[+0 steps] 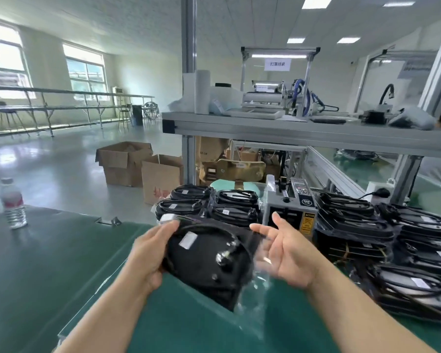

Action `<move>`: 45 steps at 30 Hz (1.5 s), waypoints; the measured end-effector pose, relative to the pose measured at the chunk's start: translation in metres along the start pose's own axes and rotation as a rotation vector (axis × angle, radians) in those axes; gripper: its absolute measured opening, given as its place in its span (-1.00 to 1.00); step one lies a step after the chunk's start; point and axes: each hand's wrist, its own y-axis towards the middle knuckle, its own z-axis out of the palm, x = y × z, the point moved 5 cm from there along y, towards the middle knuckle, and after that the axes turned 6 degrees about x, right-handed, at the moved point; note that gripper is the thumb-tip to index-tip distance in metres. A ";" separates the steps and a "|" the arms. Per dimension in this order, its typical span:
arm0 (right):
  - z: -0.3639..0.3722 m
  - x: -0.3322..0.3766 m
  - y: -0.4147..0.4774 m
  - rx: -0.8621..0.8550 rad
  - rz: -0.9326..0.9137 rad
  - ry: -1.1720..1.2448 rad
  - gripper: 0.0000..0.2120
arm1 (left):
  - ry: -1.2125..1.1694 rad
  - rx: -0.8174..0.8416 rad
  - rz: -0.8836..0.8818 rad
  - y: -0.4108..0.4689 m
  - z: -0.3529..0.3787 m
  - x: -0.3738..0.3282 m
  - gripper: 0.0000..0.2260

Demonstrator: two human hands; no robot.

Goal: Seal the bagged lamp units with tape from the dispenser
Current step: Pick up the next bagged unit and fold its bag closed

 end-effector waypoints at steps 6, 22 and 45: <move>0.063 -0.054 0.035 -0.156 -0.192 -0.646 -0.52 | -0.114 -0.247 0.000 0.071 -0.086 -0.005 -0.90; 0.096 -0.091 0.127 -0.220 -0.040 -0.820 -0.28 | -0.028 -0.232 -0.113 0.167 -0.103 0.016 -0.81; 0.105 -0.082 0.118 -0.237 0.055 -1.161 -0.27 | 0.599 -0.469 -0.121 0.177 -0.094 0.031 -0.70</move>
